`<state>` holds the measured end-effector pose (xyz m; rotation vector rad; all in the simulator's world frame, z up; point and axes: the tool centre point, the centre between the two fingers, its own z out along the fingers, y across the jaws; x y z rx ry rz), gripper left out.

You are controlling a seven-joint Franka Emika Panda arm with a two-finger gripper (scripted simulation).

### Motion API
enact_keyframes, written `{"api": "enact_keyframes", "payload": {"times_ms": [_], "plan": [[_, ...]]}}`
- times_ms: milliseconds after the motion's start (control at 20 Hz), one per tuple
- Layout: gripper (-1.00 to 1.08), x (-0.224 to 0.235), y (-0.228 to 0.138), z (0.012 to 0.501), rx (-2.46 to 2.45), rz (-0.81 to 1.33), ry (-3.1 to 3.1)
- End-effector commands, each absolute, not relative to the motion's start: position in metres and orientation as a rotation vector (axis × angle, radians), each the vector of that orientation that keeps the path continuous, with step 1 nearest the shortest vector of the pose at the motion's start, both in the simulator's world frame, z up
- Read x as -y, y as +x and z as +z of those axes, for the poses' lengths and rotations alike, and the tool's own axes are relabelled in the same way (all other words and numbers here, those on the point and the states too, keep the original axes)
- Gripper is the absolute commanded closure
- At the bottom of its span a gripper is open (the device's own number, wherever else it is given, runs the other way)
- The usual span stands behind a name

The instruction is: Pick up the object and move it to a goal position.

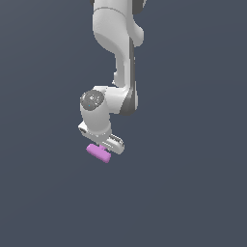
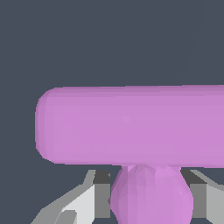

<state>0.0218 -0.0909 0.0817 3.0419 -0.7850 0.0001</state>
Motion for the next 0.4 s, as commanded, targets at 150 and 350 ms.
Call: {"api": "enact_keyframes", "payload": {"times_ms": [150,350], "plan": [[1.08,0.1001,0.0174,0.0858,0.783,0.0,3.043],[1.08,0.0972,0.0196,0.0846,0.783,0.0,3.043]]}}
